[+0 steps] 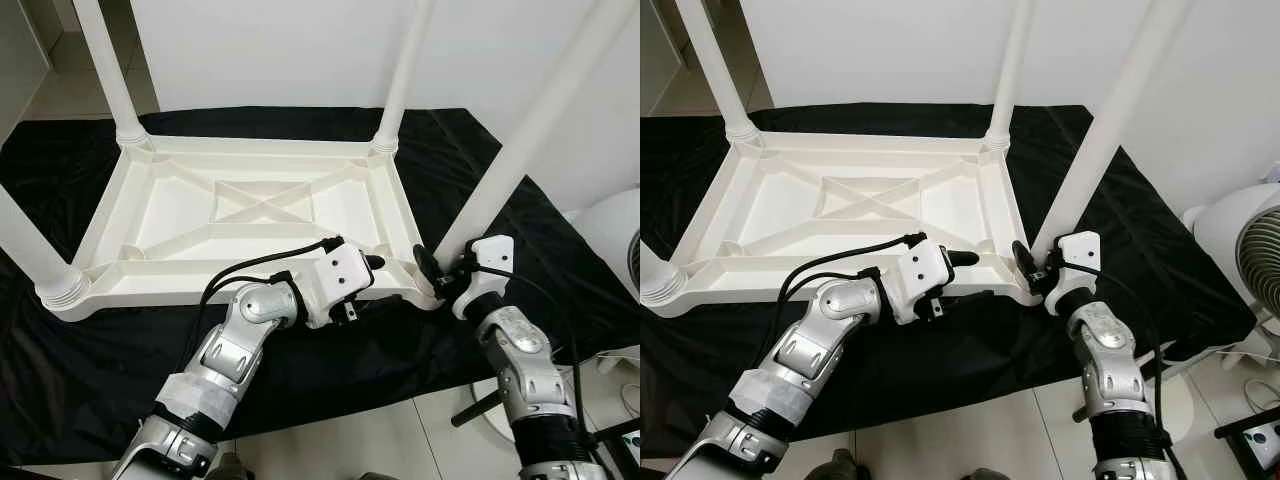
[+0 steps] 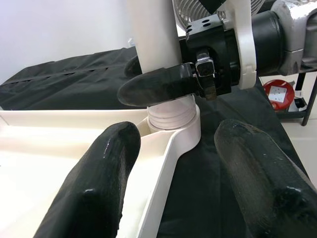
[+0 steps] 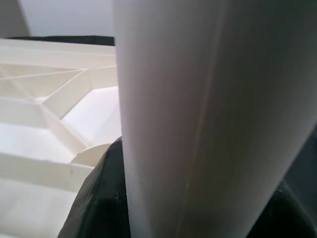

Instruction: Building children table

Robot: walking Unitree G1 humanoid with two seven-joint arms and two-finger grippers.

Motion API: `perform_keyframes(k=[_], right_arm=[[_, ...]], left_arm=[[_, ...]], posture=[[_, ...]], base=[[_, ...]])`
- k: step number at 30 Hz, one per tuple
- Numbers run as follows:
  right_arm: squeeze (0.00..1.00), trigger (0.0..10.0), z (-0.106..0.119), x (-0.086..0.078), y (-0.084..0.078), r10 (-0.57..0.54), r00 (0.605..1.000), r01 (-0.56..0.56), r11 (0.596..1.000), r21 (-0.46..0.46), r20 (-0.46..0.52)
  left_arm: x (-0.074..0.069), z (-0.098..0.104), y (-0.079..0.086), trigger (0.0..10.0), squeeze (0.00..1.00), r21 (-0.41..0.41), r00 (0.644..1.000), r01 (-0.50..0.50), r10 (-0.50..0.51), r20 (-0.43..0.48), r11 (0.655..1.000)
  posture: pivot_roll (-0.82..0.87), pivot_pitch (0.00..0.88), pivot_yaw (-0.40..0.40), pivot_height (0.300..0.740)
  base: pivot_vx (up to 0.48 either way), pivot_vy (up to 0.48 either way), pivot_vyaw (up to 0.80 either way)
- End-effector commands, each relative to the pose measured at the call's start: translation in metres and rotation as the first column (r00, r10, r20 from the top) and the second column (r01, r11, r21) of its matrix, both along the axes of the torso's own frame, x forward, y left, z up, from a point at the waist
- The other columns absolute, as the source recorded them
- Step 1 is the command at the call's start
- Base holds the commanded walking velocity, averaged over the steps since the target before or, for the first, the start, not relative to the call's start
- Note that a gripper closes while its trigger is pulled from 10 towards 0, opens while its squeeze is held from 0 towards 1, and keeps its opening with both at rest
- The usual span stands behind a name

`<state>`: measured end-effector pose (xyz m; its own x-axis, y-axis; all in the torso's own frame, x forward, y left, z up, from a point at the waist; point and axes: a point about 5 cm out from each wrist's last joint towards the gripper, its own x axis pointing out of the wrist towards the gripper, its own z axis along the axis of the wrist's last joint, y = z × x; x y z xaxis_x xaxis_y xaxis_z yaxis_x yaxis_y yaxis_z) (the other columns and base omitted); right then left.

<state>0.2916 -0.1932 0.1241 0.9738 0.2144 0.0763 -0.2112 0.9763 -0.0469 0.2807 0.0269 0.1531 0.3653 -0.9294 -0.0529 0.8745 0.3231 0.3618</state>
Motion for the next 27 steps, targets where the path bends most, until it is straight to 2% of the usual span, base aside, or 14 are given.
perform_keyframes(k=[1,2,6,8,9,11,16,17,19,21,25,26,27], right_arm=[[0.00,10.0,-0.004,-0.002,0.001,-0.037,0.999,0.037,0.999,0.015,-0.026],[0.00,10.0,-0.005,-0.003,0.004,-0.116,0.993,0.117,0.992,0.035,-0.032],[0.00,10.0,-0.006,-0.004,0.006,-0.202,0.979,0.203,0.978,0.039,-0.038],[0.00,10.0,-0.007,-0.006,0.007,-0.295,0.955,0.296,0.955,0.035,-0.039],[0.00,10.0,-0.007,-0.006,0.007,-0.295,0.955,0.296,0.955,0.035,-0.039],[0.00,10.0,-0.010,-0.011,0.016,-0.402,0.914,0.404,0.913,0.055,-0.049],[0.00,10.0,-0.013,-0.013,0.024,-0.448,0.892,0.451,0.890,0.068,-0.058],[0.00,10.0,-0.014,-0.013,0.031,-0.477,0.876,0.482,0.872,0.085,-0.072],[0.00,10.0,-0.014,-0.012,0.034,-0.486,0.870,0.492,0.865,0.095,-0.078],[0.00,10.0,-0.011,-0.011,0.040,-0.478,0.875,0.484,0.868,0.116,-0.077],[0.00,10.0,-0.004,-0.010,0.041,-0.470,0.881,0.472,0.874,0.111,-0.045],[1.00,10.0,-0.004,-0.011,0.039,-0.472,0.880,0.474,0.873,0.114,-0.044],[1.00,10.0,-0.005,-0.012,0.038,-0.474,0.880,0.475,0.872,0.118,-0.045]], left_arm=[[0.004,-0.001,0.002,10.0,0.00,-0.005,0.998,-0.061,0.061,0.014,0.998],[0.003,-0.005,0.001,10.0,0.00,0.024,0.998,-0.050,0.049,0.028,0.998],[0.002,-0.007,0.000,10.0,0.00,0.033,0.999,-0.046,0.045,0.027,0.998],[0.002,-0.008,0.000,10.0,0.00,0.026,0.999,-0.048,0.047,0.016,0.999],[0.002,-0.008,0.000,10.0,0.00,0.026,0.999,-0.048,0.047,0.016,0.999],[0.002,-0.011,0.002,10.0,0.00,0.013,0.998,-0.059,0.059,-0.008,0.998],[0.003,-0.014,0.004,10.0,0.00,0.002,0.997,-0.075,0.075,-0.027,0.997],[0.003,-0.016,0.005,10.0,0.00,-0.004,0.996,-0.086,0.086,-0.036,0.996],[0.004,-0.016,0.005,10.0,0.00,-0.004,0.995,-0.089,0.089,-0.037,0.996],[0.004,-0.016,0.006,10.0,0.00,-0.009,0.995,-0.093,0.092,-0.036,0.996],[0.005,-0.014,0.005,10.0,0.00,-0.016,0.995,-0.094,0.093,-0.032,0.995],[0.006,-0.013,0.004,10.0,0.00,-0.016,0.995,-0.092,0.092,-0.029,0.996],[0.006,-0.013,0.004,10.0,0.00,-0.015,0.996,-0.091,0.091,-0.028,0.996]], posture=[[0.01,0.000,-0.029,0.740],[0.00,0.000,-0.025,0.740],[0.00,0.000,-0.026,0.740],[0.00,0.000,-0.027,0.740],[0.00,0.000,-0.027,0.740],[0.01,0.000,-0.033,0.740],[0.02,0.000,-0.037,0.740],[0.02,0.000,-0.038,0.740],[0.02,0.000,-0.038,0.740],[0.02,0.000,-0.039,0.740],[0.02,0.000,-0.040,0.740],[0.02,0.000,-0.043,0.740],[0.02,0.000,-0.043,0.740]], base=[[0.000,0.000,0.00],[0.000,0.000,0.00],[0.000,0.000,0.00],[0.000,0.000,0.00],[0.000,0.000,0.00],[0.000,0.000,0.00],[0.000,0.000,0.00],[0.000,0.000,0.00],[0.000,0.000,0.00],[0.000,0.000,0.00],[0.000,0.000,0.00],[0.000,0.000,0.00],[0.000,0.000,0.00]])
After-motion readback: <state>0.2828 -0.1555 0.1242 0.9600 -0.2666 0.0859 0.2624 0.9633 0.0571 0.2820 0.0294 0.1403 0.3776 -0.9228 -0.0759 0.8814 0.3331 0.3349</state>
